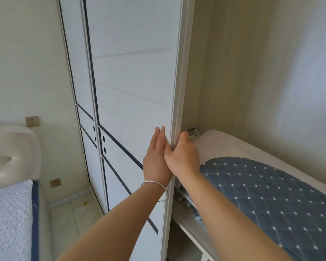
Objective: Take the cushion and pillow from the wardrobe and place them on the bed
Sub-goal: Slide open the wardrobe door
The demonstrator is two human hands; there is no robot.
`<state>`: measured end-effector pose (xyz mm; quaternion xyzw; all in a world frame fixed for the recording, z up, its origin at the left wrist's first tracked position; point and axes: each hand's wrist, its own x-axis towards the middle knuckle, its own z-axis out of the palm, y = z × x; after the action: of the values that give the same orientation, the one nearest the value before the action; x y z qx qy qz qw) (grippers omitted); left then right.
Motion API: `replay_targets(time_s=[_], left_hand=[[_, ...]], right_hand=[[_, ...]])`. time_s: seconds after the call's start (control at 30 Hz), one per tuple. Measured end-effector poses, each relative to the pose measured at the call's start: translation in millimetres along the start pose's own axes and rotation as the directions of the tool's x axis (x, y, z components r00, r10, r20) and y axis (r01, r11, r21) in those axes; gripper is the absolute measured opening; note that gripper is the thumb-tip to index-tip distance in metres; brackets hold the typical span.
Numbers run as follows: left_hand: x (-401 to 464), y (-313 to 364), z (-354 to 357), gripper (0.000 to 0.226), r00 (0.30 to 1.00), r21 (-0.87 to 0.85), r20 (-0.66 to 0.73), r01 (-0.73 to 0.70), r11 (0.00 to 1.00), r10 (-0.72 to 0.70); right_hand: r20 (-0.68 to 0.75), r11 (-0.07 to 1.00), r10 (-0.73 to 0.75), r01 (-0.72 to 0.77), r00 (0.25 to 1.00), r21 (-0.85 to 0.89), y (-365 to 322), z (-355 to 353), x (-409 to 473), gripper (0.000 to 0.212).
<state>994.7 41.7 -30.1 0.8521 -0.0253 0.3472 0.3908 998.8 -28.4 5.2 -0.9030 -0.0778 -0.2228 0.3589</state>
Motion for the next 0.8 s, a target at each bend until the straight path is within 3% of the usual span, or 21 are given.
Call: replay_targets(time_s=[0.5,0.6,0.7,0.8], left_hand=[[14,-15,5,0.068,0.998,-0.098,-0.048,0.031,0.995,-0.036],[7,-13,10,0.075,0.995,-0.055,-0.09,0.029,0.998,-0.034],[-9,-14,21,0.086,0.959,0.153,-0.203,-0.167,0.974,0.197],[-24,-8,45,0.083,0.88,0.221,-0.111,-0.431,0.875,0.461]], right_hand=[[0.024,0.997,-0.072,0.071,0.997,0.04,-3,22,23,0.036],[0.064,0.992,-0.08,0.073,0.995,0.099,2,20,23,0.04],[0.136,0.967,-0.076,0.04,0.988,0.25,20,20,19,0.034],[0.085,0.983,-0.064,0.049,0.994,0.175,55,11,23,0.032]])
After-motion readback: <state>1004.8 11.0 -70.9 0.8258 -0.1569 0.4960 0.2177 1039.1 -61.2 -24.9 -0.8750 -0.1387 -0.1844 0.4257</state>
